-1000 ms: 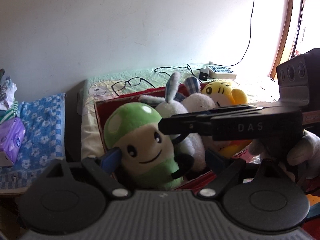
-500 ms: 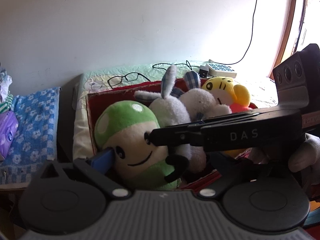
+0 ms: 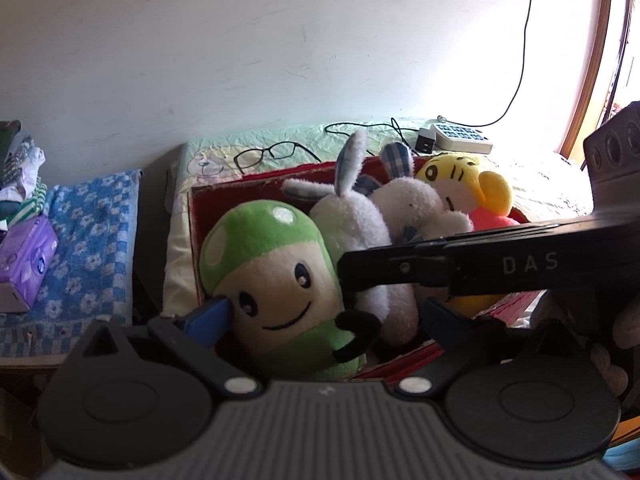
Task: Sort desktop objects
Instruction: 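Lower the green plush into the red box beside the white bunnies, then open the right tool and release the green plush in the box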
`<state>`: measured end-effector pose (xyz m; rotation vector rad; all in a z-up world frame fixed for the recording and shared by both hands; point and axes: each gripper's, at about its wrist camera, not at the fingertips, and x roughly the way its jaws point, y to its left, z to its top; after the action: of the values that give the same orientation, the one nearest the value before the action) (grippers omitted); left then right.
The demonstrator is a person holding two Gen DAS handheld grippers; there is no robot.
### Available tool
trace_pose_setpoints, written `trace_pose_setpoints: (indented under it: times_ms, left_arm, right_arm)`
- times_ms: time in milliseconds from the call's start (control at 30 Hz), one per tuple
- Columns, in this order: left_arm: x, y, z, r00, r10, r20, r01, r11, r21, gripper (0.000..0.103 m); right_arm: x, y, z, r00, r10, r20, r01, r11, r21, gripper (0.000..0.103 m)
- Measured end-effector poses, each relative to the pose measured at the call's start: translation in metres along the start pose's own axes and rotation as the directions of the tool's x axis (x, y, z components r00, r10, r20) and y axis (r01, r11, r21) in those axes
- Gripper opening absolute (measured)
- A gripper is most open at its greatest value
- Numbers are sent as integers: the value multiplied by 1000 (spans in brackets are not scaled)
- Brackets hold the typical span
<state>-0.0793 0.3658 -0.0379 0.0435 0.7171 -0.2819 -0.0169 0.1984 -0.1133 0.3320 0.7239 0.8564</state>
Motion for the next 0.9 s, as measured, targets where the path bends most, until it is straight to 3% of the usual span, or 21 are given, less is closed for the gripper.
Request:
trace_pose_setpoints:
  times_ms: [167, 400, 900]
  left_arm:
    - [-4, -12, 7, 998, 70, -6, -70, 997, 8, 102]
    - [-1, -15, 18, 988, 135, -74, -139, 989, -44, 102]
    - [8, -28, 15, 963, 210, -171, -222, 973, -56, 102]
  right_arm:
    - [-10, 4, 1, 997, -76, 7, 76, 997, 1, 31]
    - [-20, 0, -2, 975, -221, 20, 220, 975, 32, 31]
    - [-37, 11, -7, 949, -314, 36, 315, 949, 3, 32]
